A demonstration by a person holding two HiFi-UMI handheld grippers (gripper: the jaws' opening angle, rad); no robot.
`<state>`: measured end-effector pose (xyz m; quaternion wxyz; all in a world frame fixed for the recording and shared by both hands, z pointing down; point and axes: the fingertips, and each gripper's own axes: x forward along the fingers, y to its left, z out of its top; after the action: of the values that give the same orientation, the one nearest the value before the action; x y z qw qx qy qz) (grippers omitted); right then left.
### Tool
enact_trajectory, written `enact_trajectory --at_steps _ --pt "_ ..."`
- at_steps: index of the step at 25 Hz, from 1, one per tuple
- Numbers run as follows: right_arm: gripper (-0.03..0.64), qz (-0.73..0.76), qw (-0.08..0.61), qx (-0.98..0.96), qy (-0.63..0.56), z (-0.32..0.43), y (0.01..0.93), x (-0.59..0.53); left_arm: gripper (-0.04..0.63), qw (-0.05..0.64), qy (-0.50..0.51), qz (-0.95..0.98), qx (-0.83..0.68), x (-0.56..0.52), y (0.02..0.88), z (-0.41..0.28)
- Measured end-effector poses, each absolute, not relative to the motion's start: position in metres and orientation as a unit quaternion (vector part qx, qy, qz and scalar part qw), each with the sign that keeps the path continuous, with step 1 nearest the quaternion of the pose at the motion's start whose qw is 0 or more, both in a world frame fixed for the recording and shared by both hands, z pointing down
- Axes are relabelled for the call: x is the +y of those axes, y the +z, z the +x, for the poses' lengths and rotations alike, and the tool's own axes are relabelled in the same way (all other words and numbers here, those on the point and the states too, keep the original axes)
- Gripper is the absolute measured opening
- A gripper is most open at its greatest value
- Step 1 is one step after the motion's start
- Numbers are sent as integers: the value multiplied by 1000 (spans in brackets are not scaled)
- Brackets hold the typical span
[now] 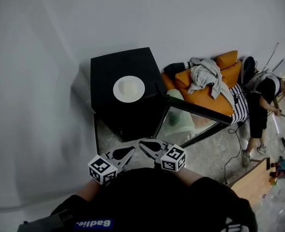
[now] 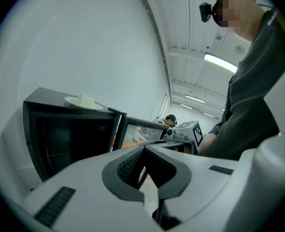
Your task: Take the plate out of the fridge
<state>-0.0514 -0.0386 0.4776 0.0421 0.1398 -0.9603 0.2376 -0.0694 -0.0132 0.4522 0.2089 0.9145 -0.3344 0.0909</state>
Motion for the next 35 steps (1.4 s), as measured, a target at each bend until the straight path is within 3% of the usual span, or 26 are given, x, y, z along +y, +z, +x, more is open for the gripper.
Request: enact_trajectory --at_steps 12,35 --pt "9 145 66 -970 184 -48 475 -26 -3 217 92 916 -324 -9 457 -64" --pt "9 145 65 -969 188 -43 476 -27 -3 215 92 917 -324 -8 456 -56"
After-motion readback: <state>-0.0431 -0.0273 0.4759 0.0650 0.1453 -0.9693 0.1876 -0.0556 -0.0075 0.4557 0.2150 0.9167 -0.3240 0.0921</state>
